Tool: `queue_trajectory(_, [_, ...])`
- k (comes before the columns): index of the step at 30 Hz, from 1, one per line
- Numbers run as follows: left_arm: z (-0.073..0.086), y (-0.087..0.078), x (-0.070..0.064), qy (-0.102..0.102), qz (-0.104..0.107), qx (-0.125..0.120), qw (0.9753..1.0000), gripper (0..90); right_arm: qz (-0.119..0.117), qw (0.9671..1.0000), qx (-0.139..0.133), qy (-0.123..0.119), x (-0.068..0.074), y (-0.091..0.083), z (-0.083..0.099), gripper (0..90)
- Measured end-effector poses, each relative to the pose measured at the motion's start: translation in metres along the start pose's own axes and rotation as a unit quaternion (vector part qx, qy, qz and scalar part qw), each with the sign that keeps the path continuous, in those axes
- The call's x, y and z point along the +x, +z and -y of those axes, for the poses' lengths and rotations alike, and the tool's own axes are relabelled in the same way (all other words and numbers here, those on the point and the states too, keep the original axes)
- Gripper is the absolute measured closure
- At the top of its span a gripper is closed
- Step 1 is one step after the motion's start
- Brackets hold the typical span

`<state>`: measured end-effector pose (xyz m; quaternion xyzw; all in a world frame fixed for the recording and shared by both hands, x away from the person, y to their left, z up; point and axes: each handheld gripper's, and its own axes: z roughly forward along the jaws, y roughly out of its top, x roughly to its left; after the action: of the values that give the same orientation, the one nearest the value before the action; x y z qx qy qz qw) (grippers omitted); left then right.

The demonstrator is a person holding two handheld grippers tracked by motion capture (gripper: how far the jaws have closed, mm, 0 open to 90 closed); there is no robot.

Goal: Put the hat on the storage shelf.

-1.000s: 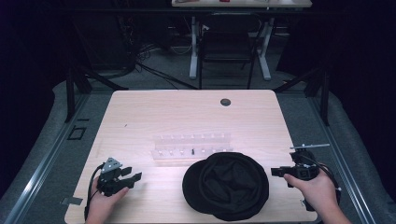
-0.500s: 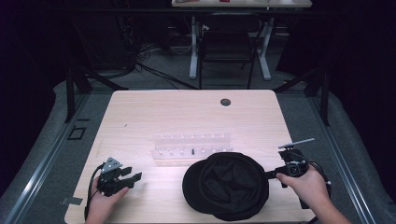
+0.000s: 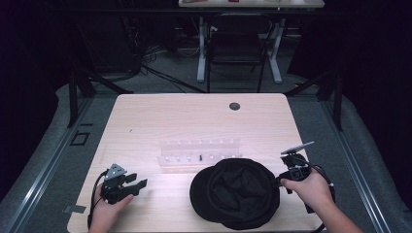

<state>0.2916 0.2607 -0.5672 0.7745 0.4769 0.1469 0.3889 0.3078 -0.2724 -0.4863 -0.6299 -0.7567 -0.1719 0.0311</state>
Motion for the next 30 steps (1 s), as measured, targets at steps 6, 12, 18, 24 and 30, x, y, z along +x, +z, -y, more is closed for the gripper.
queue_trajectory(6, [0.0001, 0.0002, -0.0004, -0.001, -0.002, -0.003, 1.0, 46.6, 0.005, 0.9998, 0.018, 0.002, -0.0004, 0.0035, -0.0011, 72.6])
queue_trajectory(12, [0.0003, 0.0, 0.0003, 0.0, -0.003, -0.004, 1.0, 46.6, 0.003, 1.0, 0.001, 0.001, -0.0008, 0.0042, 0.0007, 73.8])
queue_trajectory(18, [0.0005, 0.0004, 0.0, -0.001, -0.005, -0.006, 1.0, 46.6, 0.001, 1.0, 0.005, 0.0, -0.001, 0.004, 0.0008, 78.8])
queue_trajectory(24, [0.0006, 0.0002, 0.0004, -0.002, -0.006, -0.008, 0.9999, 46.6, -0.014, 0.9989, 0.043, 0.004, -0.0036, 0.0024, -0.0009, 86.8])
queue_trajectory(30, [0.0006, 0.0, 0.0008, -0.002, -0.008, -0.008, 0.9999, 46.6, -0.022, 0.9988, 0.034, 0.028, -0.0039, 0.0025, 0.0, 88.2])
